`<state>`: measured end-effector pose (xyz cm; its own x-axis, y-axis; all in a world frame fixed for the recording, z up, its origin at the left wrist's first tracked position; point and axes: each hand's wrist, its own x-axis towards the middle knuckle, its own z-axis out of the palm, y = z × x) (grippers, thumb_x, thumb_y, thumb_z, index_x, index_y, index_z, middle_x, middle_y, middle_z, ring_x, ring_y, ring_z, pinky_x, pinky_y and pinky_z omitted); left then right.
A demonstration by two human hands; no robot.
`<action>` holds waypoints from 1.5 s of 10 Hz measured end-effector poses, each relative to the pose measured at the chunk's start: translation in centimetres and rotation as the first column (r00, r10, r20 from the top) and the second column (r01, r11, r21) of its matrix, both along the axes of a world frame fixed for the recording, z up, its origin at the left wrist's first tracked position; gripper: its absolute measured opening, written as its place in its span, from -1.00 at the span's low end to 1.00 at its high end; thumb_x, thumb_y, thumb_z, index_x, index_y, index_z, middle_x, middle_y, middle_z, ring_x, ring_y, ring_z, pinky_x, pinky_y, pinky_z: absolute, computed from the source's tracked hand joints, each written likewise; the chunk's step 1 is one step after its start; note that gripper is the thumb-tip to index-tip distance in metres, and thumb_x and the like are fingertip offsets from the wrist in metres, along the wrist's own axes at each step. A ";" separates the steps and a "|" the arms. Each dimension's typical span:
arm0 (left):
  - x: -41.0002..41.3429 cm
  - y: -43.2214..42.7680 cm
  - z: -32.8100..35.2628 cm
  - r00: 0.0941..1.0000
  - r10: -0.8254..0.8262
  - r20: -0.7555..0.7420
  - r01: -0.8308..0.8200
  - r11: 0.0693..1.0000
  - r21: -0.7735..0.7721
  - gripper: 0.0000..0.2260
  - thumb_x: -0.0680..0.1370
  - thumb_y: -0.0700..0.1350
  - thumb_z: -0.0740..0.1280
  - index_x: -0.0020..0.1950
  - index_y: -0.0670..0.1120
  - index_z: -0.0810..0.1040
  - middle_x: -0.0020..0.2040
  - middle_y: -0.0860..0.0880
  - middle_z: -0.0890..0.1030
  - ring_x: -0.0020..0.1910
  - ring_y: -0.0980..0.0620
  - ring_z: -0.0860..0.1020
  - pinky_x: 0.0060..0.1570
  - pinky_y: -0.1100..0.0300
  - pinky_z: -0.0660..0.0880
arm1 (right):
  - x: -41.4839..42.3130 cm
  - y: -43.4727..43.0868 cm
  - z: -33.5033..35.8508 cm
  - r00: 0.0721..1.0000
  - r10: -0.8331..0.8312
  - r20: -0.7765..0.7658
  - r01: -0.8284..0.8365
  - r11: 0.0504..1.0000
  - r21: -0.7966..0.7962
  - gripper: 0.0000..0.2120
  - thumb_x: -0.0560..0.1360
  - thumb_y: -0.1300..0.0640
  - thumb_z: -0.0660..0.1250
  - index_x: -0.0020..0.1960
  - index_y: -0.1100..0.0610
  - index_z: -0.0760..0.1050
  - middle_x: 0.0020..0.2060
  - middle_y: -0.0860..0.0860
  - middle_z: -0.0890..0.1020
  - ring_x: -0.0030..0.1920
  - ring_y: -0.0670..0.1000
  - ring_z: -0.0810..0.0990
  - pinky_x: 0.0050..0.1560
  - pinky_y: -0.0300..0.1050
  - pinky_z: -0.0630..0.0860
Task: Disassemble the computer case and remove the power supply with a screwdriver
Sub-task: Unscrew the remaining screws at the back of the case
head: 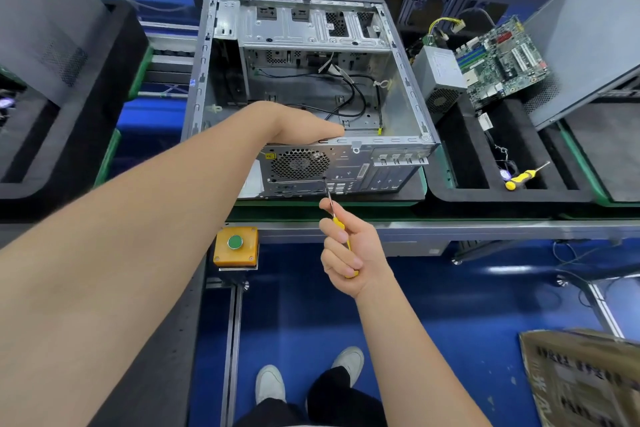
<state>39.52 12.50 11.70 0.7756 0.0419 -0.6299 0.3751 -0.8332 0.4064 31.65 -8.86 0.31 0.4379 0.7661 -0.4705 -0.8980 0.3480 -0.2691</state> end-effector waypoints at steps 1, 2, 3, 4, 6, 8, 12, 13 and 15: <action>0.0 0.0 0.0 1.000 -0.011 -0.003 0.011 1.000 -0.004 -0.31 0.59 0.38 0.00 0.65 0.07 0.13 0.66 0.03 0.09 0.63 -0.07 0.07 0.56 -0.14 0.02 | 0.4 0.0 1.0 0.946 0.083 0.313 0.031 0.939 -0.343 -0.80 0.73 0.08 0.20 0.04 0.13 0.54 -0.41 0.02 0.38 -0.66 -0.05 0.18 -0.65 -0.28 0.17; 0.1 -0.1 0.0 1.000 -0.014 0.005 0.014 1.000 -0.007 -0.34 0.62 0.36 -0.01 0.65 0.06 0.14 0.66 0.03 0.10 0.63 -0.06 0.07 0.54 -0.11 0.02 | -0.2 0.8 1.8 0.630 0.410 0.659 0.298 0.656 -0.693 -0.79 0.71 0.08 0.12 -0.05 0.12 0.43 -0.40 0.09 0.42 -0.54 0.09 0.25 -0.51 -0.16 0.28; 0.1 0.0 -0.1 1.000 -0.024 0.001 0.024 1.000 0.000 -0.32 0.61 0.37 -0.02 0.65 0.05 0.14 0.66 0.02 0.10 0.63 -0.07 0.08 0.55 -0.12 0.03 | -1.6 2.1 1.5 0.299 0.799 0.522 0.646 0.234 -0.727 -0.80 0.73 0.04 0.08 -0.06 0.04 0.29 -0.37 0.06 0.45 -0.41 0.12 0.37 -0.39 -0.02 0.32; -0.1 0.1 -0.2 1.000 -0.018 0.001 0.018 1.000 0.000 -0.27 0.56 0.42 -0.01 0.64 0.07 0.16 0.66 0.02 0.12 0.63 -0.08 0.10 0.58 -0.16 0.03 | -2.5 2.7 0.6 0.291 0.801 0.523 0.738 0.160 -0.656 -0.81 0.72 0.02 0.11 -0.06 0.01 0.31 -0.40 0.00 0.46 -0.41 0.07 0.40 -0.35 0.01 0.36; -0.1 0.1 -0.1 1.000 -0.005 0.005 0.006 1.000 -0.028 -0.33 0.60 0.40 0.00 0.64 0.12 0.15 0.66 0.04 0.11 0.63 -0.06 0.09 0.57 -0.14 0.01 | 0.7 0.4 0.9 0.763 0.304 0.571 0.203 0.725 -0.658 -0.74 0.57 0.04 0.24 -0.07 0.06 0.69 -0.37 0.10 0.54 -0.59 0.09 0.34 -0.53 -0.16 0.30; -0.2 0.2 -0.1 1.000 -0.003 -0.012 0.003 0.999 -0.032 -0.28 0.57 0.41 -0.01 0.64 0.07 0.16 0.66 0.01 0.12 0.63 -0.06 0.10 0.58 -0.15 0.02 | 1.1 -1.2 -0.5 0.977 0.095 0.189 -0.083 0.994 -0.070 -0.79 0.71 0.07 0.30 0.19 0.18 0.63 -0.26 0.04 0.49 -0.55 -0.06 0.35 -0.56 -0.20 0.34; 0.2 0.2 -0.3 0.999 -0.034 -0.012 0.034 0.999 -0.006 -0.18 0.46 0.45 -0.02 0.64 0.07 0.15 0.66 0.02 0.10 0.63 -0.06 0.09 0.57 -0.15 0.03 | 0.1 0.6 1.3 0.814 0.212 0.541 0.157 0.816 -0.556 -0.75 0.76 0.15 0.07 0.13 0.11 0.52 -0.38 0.07 0.45 -0.59 -0.02 0.19 -0.57 -0.24 0.20; 0.2 0.3 -0.4 0.999 -0.045 -0.003 0.045 0.999 -0.007 -0.17 0.45 0.45 -0.03 0.65 0.08 0.14 0.66 0.02 0.10 0.63 -0.06 0.08 0.58 -0.16 0.03 | -0.9 1.7 1.4 0.479 0.570 0.668 0.475 0.471 -0.743 -0.80 0.72 0.14 0.06 0.04 0.00 0.44 -0.37 0.03 0.52 -0.45 0.05 0.38 -0.45 -0.12 0.29; 0.2 0.3 -0.4 0.999 -0.039 -0.004 0.039 0.999 0.004 -0.16 0.42 0.47 -0.02 0.64 0.10 0.15 0.66 0.04 0.11 0.63 -0.06 0.09 0.57 -0.17 0.03 | -2.6 3.0 0.2 0.287 0.819 0.497 0.744 0.136 -0.654 -0.92 0.71 0.12 0.12 0.15 -0.04 0.35 -0.38 -0.04 0.46 -0.41 0.03 0.41 -0.43 -0.06 0.24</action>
